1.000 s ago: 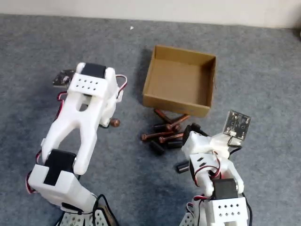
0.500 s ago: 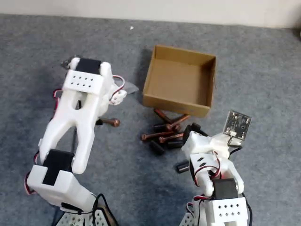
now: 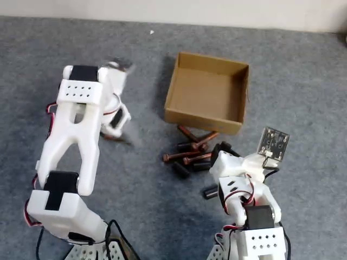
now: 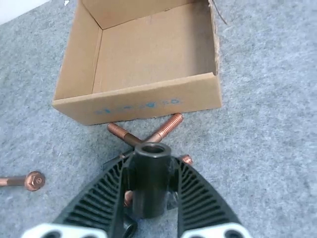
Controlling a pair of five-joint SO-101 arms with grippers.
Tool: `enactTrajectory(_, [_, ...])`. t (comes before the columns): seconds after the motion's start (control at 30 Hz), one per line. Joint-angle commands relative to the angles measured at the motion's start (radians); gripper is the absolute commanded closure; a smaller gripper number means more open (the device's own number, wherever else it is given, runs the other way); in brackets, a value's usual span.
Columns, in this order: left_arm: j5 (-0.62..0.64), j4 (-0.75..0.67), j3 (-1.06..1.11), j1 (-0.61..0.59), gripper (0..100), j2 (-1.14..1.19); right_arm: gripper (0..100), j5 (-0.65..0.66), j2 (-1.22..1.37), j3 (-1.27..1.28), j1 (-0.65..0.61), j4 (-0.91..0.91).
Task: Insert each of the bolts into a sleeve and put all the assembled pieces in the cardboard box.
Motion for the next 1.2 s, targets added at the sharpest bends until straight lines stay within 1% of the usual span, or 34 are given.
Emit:
enactTrajectory(0.0, [-0.506,-0.069,-0.038,-0.021,75,-0.007,99.4,-0.008,-0.022,-0.004,0.01,0.005])
enactTrajectory(0.07, [-0.617,-0.121,-0.031,-0.022,78,-0.005,99.4,-0.008,-0.022,-0.004,0.01,0.005])
enactTrajectory(0.13, [-0.69,-0.158,-0.031,-0.021,78,-0.004,99.4,-0.008,-0.022,-0.004,0.01,0.004])
enactTrajectory(0.27, [-0.775,-0.216,0.008,-0.016,78,-0.004,99.4,-0.006,-0.022,-0.004,0.01,0.004])
enactTrajectory(0.37, [-0.824,-0.31,0.104,-0.016,78,-0.004,99.4,-0.006,-0.022,-0.004,0.01,0.004])
enactTrajectory(0.5, [-0.836,-0.491,0.251,-0.013,79,-0.005,99.4,-0.006,-0.022,-0.004,0.01,0.004])
enactTrajectory(0.6, [-0.836,-0.577,0.326,0.013,79,-0.005,99.4,-0.006,-0.024,0.012,0.01,0.001])
enactTrajectory(0.97, [-0.836,-0.735,0.467,0.101,79,-0.004,99.4,-0.008,-0.024,0.018,0.008,0.001])
enactTrajectory(1.17, [-0.835,-0.77,0.532,0.111,79,-0.004,99.4,-0.009,-0.024,0.018,0.008,0.001])
